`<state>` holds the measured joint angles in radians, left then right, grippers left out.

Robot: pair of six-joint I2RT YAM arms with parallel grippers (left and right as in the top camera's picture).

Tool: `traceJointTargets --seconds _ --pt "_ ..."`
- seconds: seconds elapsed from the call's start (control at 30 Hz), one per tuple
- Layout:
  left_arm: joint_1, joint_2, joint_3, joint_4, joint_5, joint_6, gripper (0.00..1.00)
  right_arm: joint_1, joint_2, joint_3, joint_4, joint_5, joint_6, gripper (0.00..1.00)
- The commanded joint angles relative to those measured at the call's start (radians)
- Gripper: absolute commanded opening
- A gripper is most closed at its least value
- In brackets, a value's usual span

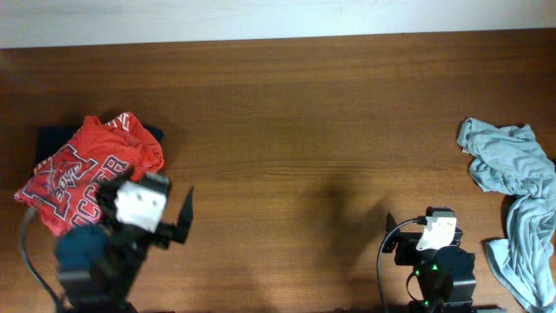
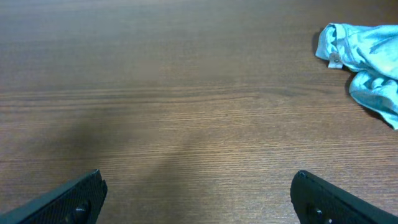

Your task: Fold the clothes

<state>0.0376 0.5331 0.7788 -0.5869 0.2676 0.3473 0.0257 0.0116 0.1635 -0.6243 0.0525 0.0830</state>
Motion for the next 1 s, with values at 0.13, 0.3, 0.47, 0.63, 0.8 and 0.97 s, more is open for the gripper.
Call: traceJointTargets --seconds 0.13,0.3,0.47,0.63,0.8,0.97 --pt "-0.005 -0.326 -0.327 0.064 -0.025 -0.006 0.99 -0.006 -0.008 -0.007 0.003 0.005 0.011 0.99" --pt "-0.004 -0.449 -0.449 0.089 -0.029 -0.006 0.99 -0.006 -0.008 -0.007 0.003 0.005 0.011 0.99" --pt "-0.004 -0.528 -0.548 0.122 -0.034 -0.006 0.99 -0.006 -0.008 -0.007 0.003 0.005 0.011 0.99" --pt "-0.004 -0.528 -0.619 0.216 -0.04 -0.006 0.99 -0.006 -0.008 -0.007 0.003 0.005 0.011 0.99" --pt "-0.004 -0.528 -0.687 0.348 -0.055 -0.006 0.99 -0.006 -0.008 -0.007 0.003 0.005 0.011 0.99" --pt "-0.025 -0.528 -0.77 0.529 -0.055 -0.006 0.99 -0.006 -0.008 -0.007 0.003 0.004 0.011 0.99"
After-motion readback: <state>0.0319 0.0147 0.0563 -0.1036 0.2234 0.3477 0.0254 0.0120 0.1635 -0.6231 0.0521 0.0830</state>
